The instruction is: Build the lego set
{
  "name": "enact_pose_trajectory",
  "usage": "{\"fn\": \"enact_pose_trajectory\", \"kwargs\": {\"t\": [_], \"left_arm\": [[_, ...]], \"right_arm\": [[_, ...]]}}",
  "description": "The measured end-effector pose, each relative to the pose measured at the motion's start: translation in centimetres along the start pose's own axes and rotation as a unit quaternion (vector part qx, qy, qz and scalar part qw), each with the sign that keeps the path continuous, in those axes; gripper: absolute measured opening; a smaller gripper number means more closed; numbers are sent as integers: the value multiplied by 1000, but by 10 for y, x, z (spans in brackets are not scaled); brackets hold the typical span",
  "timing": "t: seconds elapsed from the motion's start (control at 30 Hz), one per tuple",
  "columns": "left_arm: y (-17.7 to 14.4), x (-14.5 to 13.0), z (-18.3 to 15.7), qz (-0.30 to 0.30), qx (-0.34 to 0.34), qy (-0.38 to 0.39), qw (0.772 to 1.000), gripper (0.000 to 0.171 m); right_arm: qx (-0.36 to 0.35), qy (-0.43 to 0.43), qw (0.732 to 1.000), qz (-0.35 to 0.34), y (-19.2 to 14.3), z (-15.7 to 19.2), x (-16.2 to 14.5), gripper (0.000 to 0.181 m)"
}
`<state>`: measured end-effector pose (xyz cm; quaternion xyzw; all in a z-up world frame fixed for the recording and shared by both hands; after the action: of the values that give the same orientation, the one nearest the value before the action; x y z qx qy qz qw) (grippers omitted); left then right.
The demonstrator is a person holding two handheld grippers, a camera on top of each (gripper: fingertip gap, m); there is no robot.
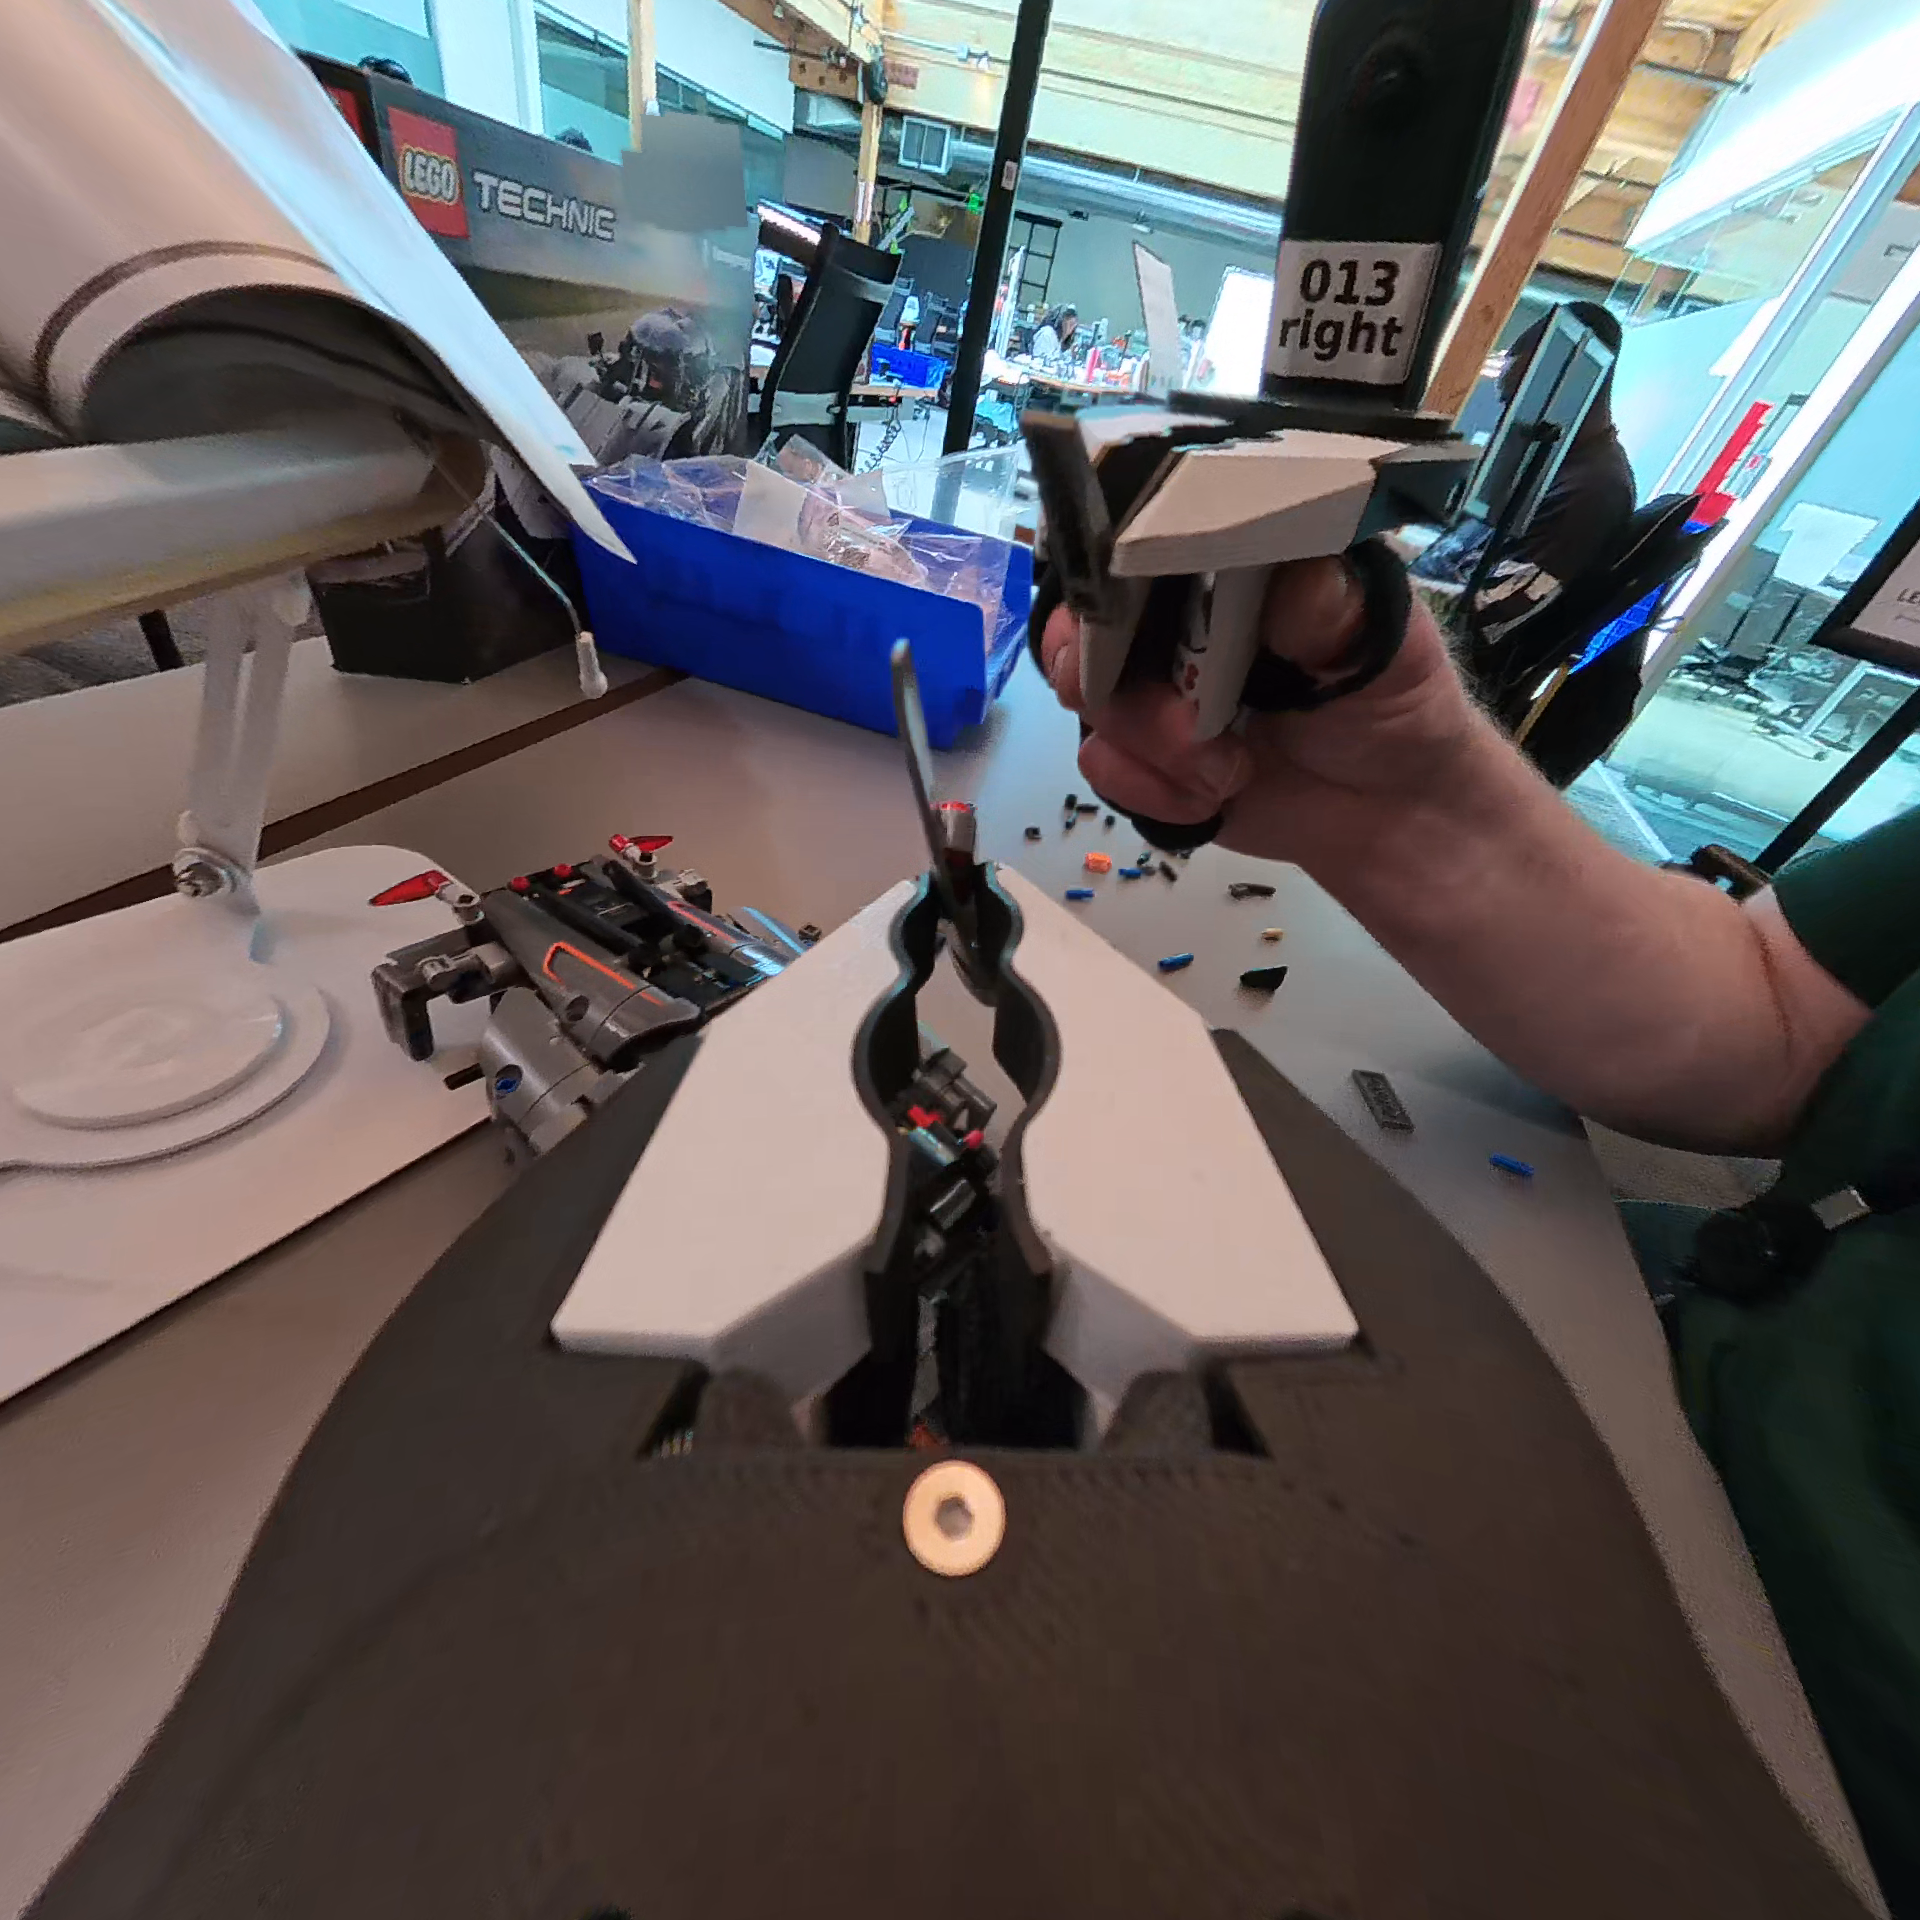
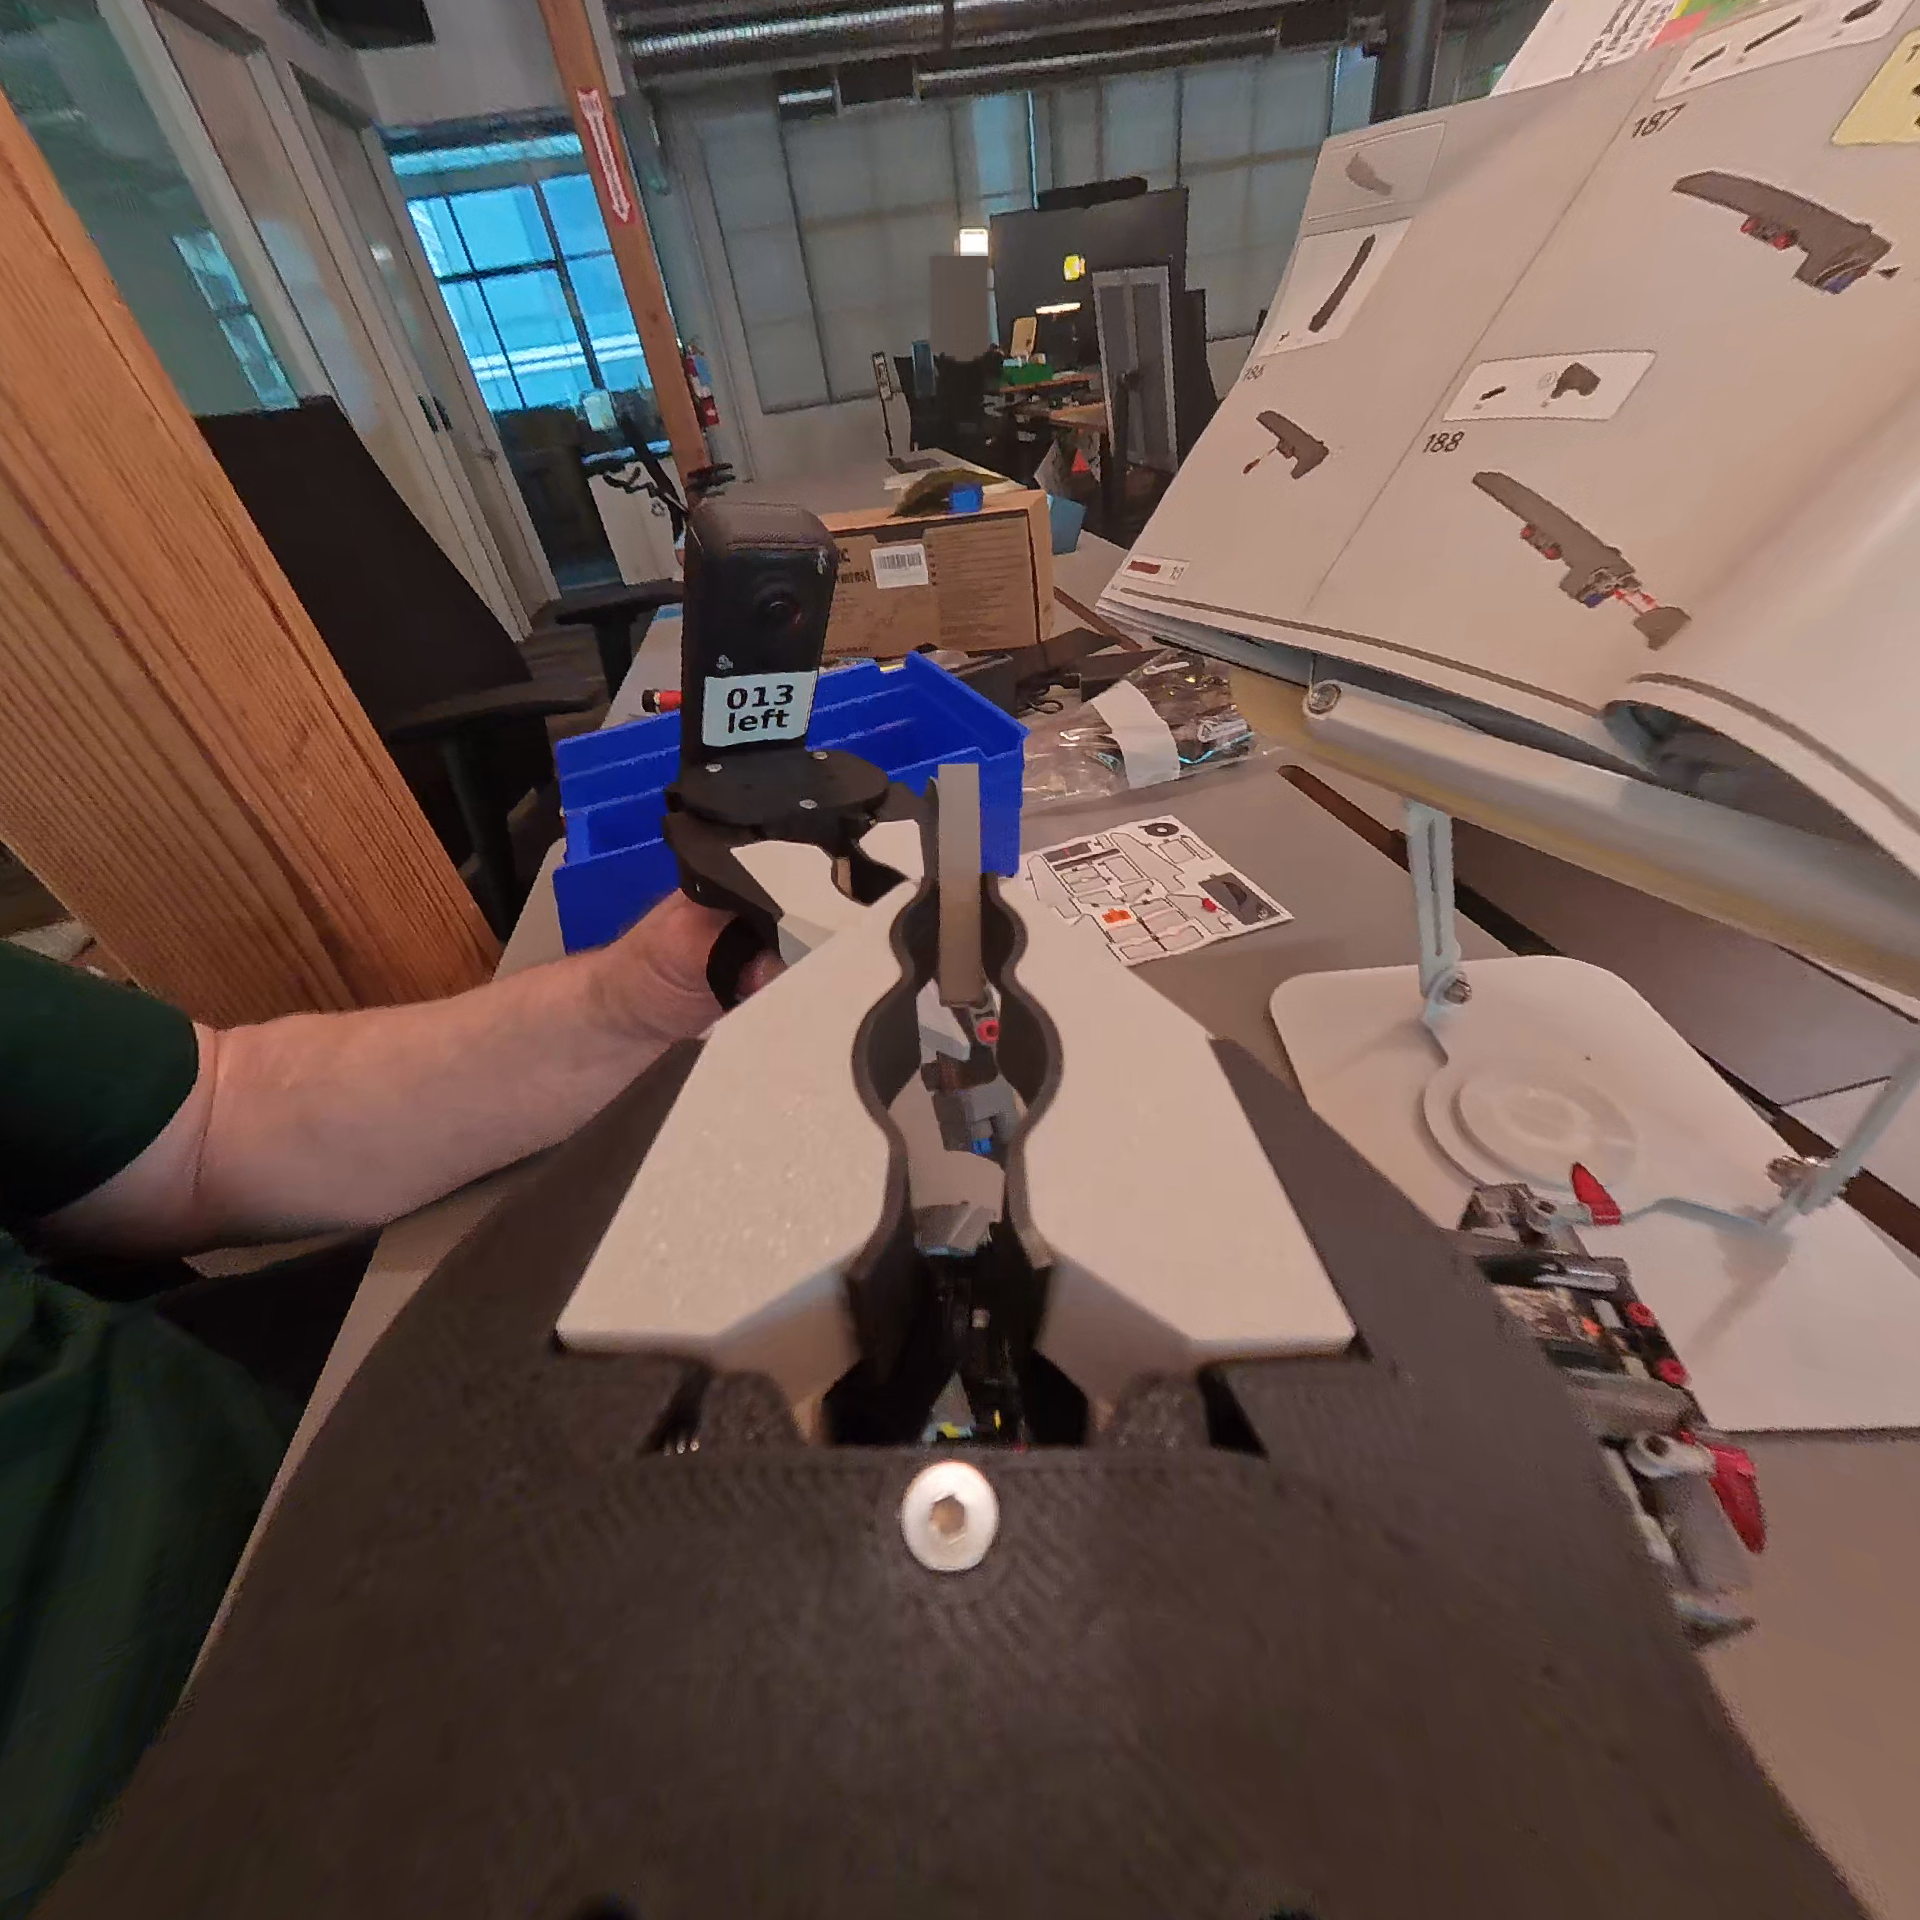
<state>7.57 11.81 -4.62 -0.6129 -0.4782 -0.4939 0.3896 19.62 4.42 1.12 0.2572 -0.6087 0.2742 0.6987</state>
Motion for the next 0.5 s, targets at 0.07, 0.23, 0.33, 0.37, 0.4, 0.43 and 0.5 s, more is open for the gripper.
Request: {"fn": "enact_pose_trajectory", "kwargs": {"t": [0.07, 0.23, 0.33, 0.37, 0.4, 0.43, 0.5], "left_arm": [[-5, 3, 2, -9, 4, -3, 1000, 5], [-9, 1, 11, -17, 11, -29, 999, 5], [-7, -3, 15, -16, 7, -45, 999, 5], [-7, -4, 15, -17, 4, -51, 999, 5], [-6, -5, 16, -17, 4, -55, 998, 5], [-6, -7, 17, -14, 4, -56, 998, 5], [-4, -8, 18, -10, 4, -57, 998, 5]], "right_arm": [[1, 10, 1000, -12, 7, -1, -5, 5], [-1, 6, 1000, -26, 12, -4, -19, 6], [-1, 23, 999, -42, 10, -7, -26, 6], [-2, 30, 998, -46, 8, -9, -27, 6], [-4, 35, 998, -50, 7, -11, -29, 6], [-4, 40, 998, -50, 5, -13, -30, 6], [-5, 45, 998, -49, 4, -16, -32, 6]]}}
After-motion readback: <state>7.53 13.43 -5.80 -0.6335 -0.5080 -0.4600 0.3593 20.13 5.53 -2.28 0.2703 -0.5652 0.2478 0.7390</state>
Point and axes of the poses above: each gripper's, where its closed fingertips meet, y out along the fingers, x out of its top, z = x × y across the jaws, the point moved 7 cm from there along -y, back along the fingers, and after that the axes turned 5 degrees about -z, right-handed, at the moved point
